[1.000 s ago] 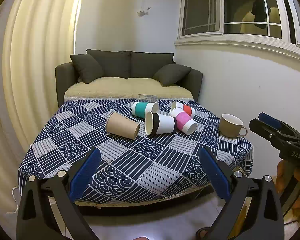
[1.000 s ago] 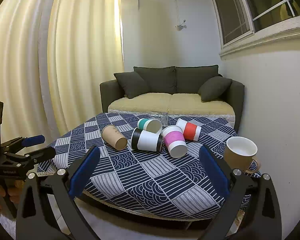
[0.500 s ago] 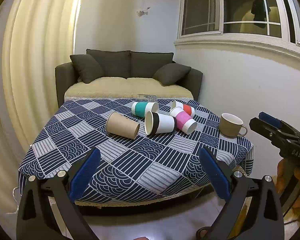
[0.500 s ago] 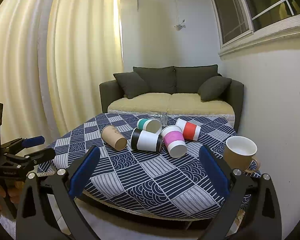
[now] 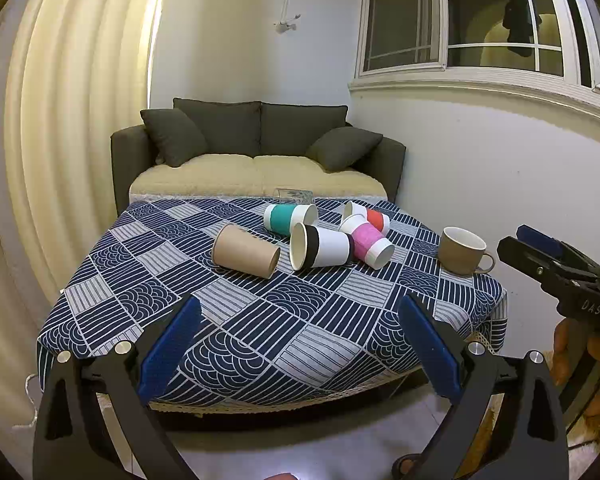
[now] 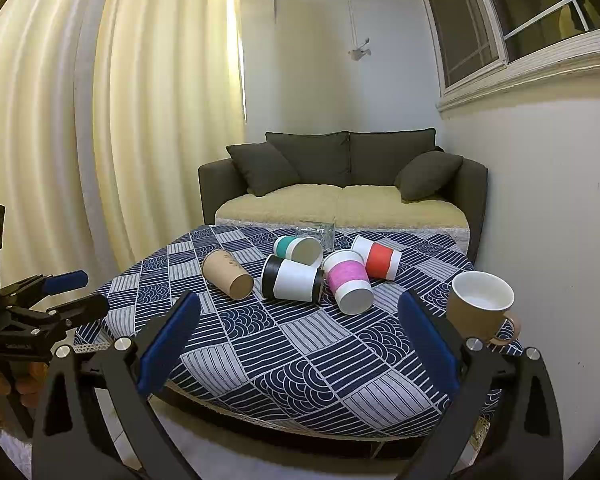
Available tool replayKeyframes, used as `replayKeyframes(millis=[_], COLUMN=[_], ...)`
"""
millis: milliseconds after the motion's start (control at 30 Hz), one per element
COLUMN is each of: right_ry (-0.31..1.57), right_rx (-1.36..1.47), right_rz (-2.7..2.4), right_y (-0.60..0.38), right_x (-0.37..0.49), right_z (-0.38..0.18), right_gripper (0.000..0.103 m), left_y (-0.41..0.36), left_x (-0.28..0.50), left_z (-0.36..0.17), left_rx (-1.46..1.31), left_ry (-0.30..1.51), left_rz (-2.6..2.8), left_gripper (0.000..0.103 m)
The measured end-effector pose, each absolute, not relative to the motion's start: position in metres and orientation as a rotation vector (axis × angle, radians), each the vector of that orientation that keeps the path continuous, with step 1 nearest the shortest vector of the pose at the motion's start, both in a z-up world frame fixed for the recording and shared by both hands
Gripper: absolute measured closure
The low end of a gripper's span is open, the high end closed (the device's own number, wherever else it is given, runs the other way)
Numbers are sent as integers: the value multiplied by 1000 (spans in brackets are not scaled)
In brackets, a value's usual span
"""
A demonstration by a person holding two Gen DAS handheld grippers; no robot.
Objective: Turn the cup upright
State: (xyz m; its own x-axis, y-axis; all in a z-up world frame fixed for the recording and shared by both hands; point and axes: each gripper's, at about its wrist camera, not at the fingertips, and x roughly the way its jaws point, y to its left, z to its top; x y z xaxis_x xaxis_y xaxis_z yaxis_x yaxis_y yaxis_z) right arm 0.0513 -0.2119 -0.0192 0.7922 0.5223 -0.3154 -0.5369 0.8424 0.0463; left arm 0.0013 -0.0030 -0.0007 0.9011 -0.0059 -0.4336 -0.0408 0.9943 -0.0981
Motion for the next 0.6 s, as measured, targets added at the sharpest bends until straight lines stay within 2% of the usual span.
replayKeyframes(millis=[600], right_ry=[326], right_rx=[-48], right_rz=[566], right_y=[-212], right_x=[50], right_z=[-19], right_gripper=[5], left_y=[-2], left_x=[-1], left_z=[0], left_rx=[-107], left_ry=[448], left_rz=[19], left_gripper=[7])
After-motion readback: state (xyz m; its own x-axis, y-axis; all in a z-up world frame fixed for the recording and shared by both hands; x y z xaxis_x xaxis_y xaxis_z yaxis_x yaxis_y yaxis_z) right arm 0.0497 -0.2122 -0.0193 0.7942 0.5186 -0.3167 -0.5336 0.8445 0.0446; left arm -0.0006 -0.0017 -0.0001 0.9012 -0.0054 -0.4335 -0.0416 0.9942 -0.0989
